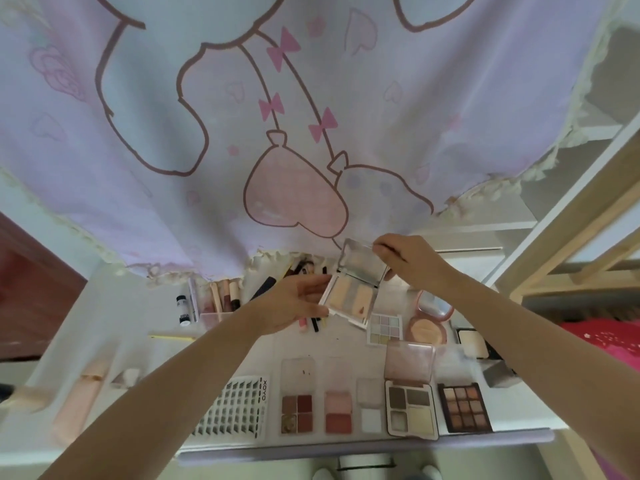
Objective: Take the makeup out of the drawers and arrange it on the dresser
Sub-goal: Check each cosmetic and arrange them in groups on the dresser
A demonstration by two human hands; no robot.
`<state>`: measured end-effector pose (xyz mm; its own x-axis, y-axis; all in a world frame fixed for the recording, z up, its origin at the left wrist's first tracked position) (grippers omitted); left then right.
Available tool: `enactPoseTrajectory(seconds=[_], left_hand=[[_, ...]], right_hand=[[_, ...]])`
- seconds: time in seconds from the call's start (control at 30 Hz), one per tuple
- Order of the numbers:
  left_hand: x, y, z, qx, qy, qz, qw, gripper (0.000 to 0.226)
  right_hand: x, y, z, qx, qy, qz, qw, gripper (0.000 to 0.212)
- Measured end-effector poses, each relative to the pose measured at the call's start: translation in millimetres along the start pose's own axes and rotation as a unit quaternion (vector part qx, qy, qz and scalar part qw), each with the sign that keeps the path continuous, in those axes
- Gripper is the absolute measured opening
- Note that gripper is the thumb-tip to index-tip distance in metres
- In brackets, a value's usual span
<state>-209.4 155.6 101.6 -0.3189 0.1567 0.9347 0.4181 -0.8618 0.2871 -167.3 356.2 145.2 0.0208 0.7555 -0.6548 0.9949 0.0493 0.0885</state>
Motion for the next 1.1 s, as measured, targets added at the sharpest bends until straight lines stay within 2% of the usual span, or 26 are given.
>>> enactPoseTrajectory(seconds=[0.1,0.2,0.4,0.57,0.7,1.1], left_hand=[[-26.7,-9.4,-4.1,0.032,-0.125,-0.042,0.991,0.066],[-52.2,-23.3,-6.5,0.06,-0.219,-0.079,0.971,0.067],[-87.0,-51.4,-4.7,0.117,-0.317,-0.113,0.934,0.05],[-108.7,-61.5,-7.1,0.117,-0.355,-0.165,0.913,0.043],[-115.2,-62.0,-14.9,0.095,-0.394,-0.179,0.897,0.031],[-109.8,-75.4,-5.2,0.03,-0.488,-0.268,0.83,0.027]], right_hand=[[22.9,-12.8,19.7,-0.015,-0.035,0.049,0.998,0.025],[38.1,-24.9,42.6,-0.029,-0.021,0.069,0.997,0.025],[52.7,-52.1,73.2,-0.035,0.082,0.09,0.992,0.032],[65.4,-63.1,93.4,-0.073,0.165,0.116,0.977,0.034],[74.6,-63.0,104.9,-0.113,0.157,0.132,0.972,0.034],[84.5,-64.9,110.8,-0.143,0.168,0.147,0.964,0.035]])
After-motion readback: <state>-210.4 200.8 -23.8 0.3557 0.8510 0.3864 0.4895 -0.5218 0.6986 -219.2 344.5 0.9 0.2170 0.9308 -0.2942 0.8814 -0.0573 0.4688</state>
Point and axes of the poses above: each hand's wrist, its own y-axis away from the middle knuckle, its own z-axis out of the palm, x = y × z, the point moved 2 cm from there along -y, towards the middle knuckle, and after that the axes turned 8 degrees about -x, right-handed, at the moved point
